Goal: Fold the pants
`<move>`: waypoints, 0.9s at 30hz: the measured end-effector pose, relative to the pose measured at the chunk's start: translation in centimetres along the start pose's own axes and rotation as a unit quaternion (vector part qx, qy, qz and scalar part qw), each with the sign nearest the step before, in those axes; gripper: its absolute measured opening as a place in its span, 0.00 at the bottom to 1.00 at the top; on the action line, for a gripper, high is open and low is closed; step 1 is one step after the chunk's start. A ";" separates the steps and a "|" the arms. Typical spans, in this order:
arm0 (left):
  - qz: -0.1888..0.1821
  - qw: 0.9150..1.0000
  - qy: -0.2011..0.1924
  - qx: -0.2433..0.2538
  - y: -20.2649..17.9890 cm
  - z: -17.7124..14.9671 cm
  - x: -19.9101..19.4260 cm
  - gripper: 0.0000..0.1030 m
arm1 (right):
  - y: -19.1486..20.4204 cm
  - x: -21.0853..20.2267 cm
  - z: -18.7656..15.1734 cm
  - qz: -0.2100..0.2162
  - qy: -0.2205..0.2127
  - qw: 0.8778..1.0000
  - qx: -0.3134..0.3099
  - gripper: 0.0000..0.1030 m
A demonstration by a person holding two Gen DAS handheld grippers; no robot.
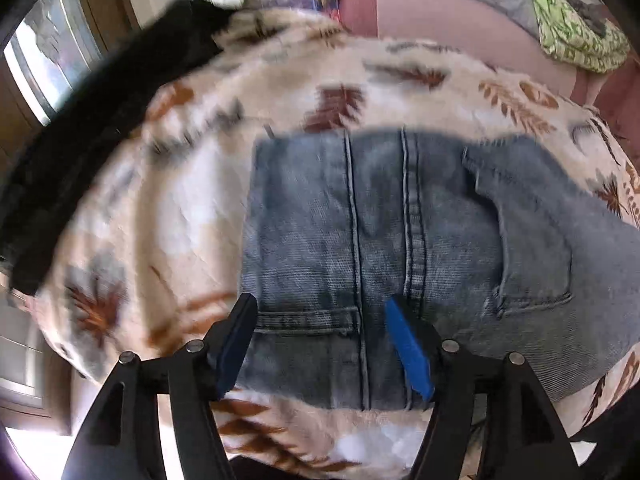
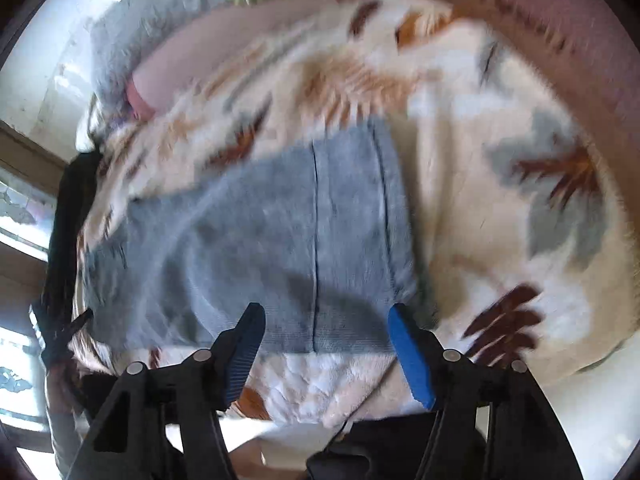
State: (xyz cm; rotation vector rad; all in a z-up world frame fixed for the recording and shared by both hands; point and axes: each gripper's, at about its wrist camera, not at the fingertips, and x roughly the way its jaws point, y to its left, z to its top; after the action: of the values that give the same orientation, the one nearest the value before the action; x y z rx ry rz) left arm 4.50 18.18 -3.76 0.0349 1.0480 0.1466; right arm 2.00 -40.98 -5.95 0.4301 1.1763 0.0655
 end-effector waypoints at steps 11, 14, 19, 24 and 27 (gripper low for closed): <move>-0.033 0.999 -0.005 0.037 -4.5 0.8 2.0 0.73 | -1.8 4.3 10.1 -0.072 -0.014 0.997 0.022 0.45; -0.048 0.999 -0.020 -0.011 -2.9 0.3 2.7 0.85 | -0.5 6.0 10.5 -0.127 0.000 0.991 -0.027 0.14; -0.047 0.998 -0.035 -0.010 -3.0 0.3 3.5 0.91 | 1.9 5.4 10.6 -0.176 -0.054 0.979 -0.084 0.14; -0.054 0.997 -0.045 -0.023 -2.2 -0.5 3.3 0.93 | 0.7 5.5 9.8 -0.167 -0.044 0.983 -0.055 0.28; -0.056 0.997 -0.047 -0.022 -2.1 -0.6 3.3 0.93 | 2.4 1.4 8.1 -0.151 -0.080 0.983 -0.062 0.29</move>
State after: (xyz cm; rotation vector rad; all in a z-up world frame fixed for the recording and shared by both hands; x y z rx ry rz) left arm 5.83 16.54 -7.08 -0.0556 0.9500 0.0660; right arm 10.33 -40.78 -3.80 0.1416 1.0615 -0.1552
